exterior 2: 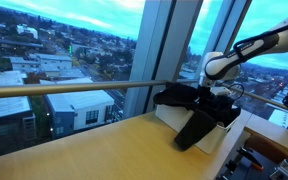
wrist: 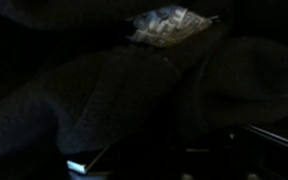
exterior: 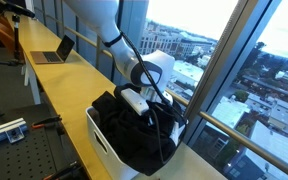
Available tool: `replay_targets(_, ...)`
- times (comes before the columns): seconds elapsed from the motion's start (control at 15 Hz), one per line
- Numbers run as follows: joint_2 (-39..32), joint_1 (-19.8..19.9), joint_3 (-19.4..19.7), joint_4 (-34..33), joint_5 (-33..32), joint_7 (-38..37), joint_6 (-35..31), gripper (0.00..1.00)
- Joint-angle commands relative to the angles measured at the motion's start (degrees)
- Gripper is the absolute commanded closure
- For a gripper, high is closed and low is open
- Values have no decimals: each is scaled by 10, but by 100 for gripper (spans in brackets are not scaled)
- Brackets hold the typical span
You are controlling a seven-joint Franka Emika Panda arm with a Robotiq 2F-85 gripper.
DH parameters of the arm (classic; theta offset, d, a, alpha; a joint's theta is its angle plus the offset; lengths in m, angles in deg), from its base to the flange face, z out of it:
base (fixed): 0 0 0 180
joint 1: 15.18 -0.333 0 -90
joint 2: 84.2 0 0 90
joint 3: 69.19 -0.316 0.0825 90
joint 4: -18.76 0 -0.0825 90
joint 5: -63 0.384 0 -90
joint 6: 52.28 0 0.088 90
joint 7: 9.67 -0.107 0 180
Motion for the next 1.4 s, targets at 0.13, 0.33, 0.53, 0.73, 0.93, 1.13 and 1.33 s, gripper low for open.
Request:
replay_targets(0.13, -24, -9, 6, -47, -9, -7, 41, 67)
replay_targets(0.33, 58, -21, 11, -15, -25, -15, 58, 53)
replay_targets(0.53, 132, -42, 15, 5, -59, -34, 59, 31)
replay_targets(0.73, 199, -70, 6, 8, -99, -61, 71, 8)
replay_targets(0.93, 230, -101, -17, 13, -111, -87, 82, 0)
replay_targets(1.13, 232, -131, -46, 52, -101, -110, 70, 0)
replay_targets(1.33, 215, -149, -79, 87, -86, -72, 59, 0)
